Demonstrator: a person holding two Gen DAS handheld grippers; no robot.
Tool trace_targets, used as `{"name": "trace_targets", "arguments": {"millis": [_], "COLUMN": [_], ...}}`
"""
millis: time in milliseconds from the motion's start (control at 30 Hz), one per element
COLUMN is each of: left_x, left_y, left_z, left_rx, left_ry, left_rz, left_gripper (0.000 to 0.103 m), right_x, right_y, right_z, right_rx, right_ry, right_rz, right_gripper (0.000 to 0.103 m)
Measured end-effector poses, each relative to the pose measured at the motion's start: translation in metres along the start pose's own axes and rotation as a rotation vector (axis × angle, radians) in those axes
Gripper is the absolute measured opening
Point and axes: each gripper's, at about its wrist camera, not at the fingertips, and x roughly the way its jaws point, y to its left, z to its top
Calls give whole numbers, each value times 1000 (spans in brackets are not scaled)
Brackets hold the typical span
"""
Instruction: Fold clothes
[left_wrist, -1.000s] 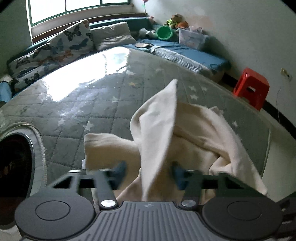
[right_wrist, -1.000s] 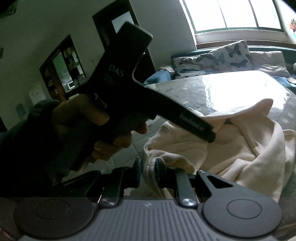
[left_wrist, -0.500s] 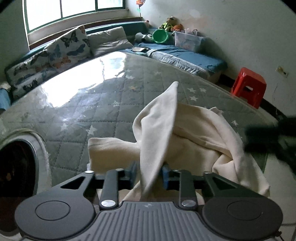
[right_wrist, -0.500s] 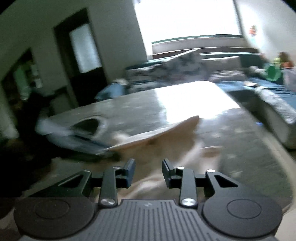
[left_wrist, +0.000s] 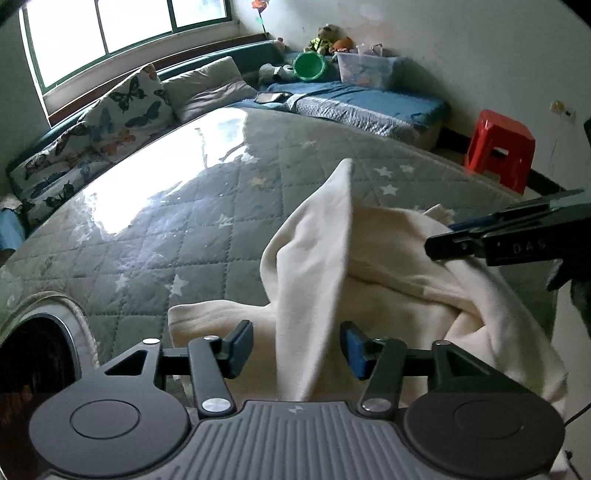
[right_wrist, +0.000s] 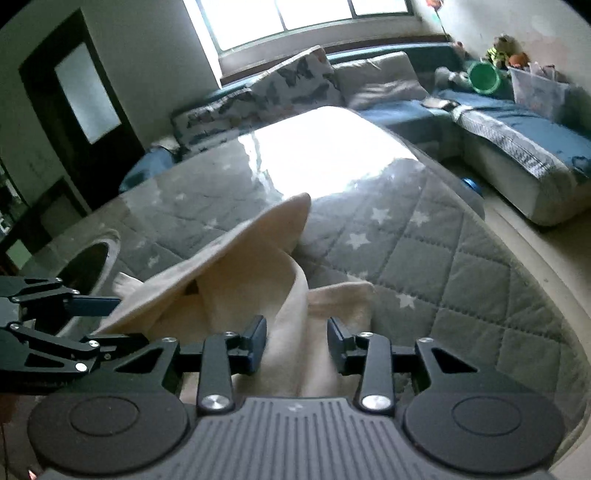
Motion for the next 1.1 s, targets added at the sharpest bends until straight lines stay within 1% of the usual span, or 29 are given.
{"name": "trace_targets", "arguments": {"millis": [33, 67, 100, 133, 167, 267, 367, 467, 700, 767, 867, 933, 967, 1033, 1100], "left_x": [1, 0, -1, -2, -4, -14, -26, -41, -91, -111, -140, -159, -166, -175, -177], "left_y": [0, 2, 5, 8, 11, 25, 52, 86, 168, 186, 207, 216, 219, 218, 215], "left_z": [-1, -2, -3, -4, -4, -3, 1, 6, 13, 7, -8, -25, -35, -57, -77], "left_rx": [6, 3, -4, -11, -17, -50, -132, -223, -417, -457, -518, -550, -560, -570, -578], "left_ry": [-3, -6, -12, -18, -26, -58, -98, -140, -241, -274, -303, -303, -299, -270, -220], "left_rz": [-5, -16, -24, -30, -30, -3, 42, 109, 263, 286, 260, 219, 196, 152, 115], "left_gripper": [31, 23, 17, 15, 13, 12, 11, 11, 11, 11, 11, 11, 11, 11, 11], "right_x": [-1, -2, -3, -5, -7, -17, -24, -29, -52, -64, -81, -87, -89, -90, -89], "right_y": [1, 2, 3, 5, 7, 15, 22, 30, 52, 55, 54, 50, 48, 43, 39], "right_z": [0, 0, 1, 1, 3, 13, 31, 56, 113, 125, 132, 128, 124, 109, 95], "right_rx": [-5, -10, -15, -20, -32, -71, -89, -97, -96, -89, -74, -76, -78, -83, -86], "right_ry": [2, 4, 4, 5, -1, -44, -99, -165, -378, -451, -509, -512, -506, -465, -412], "right_rz": [5, 9, 12, 14, 11, -4, -14, -33, -64, -65, -43, -32, -27, -13, -5], "right_gripper": [21, 13, 10, 7, 6, 6, 5, 5, 5, 5, 5, 5, 5, 5, 5]}}
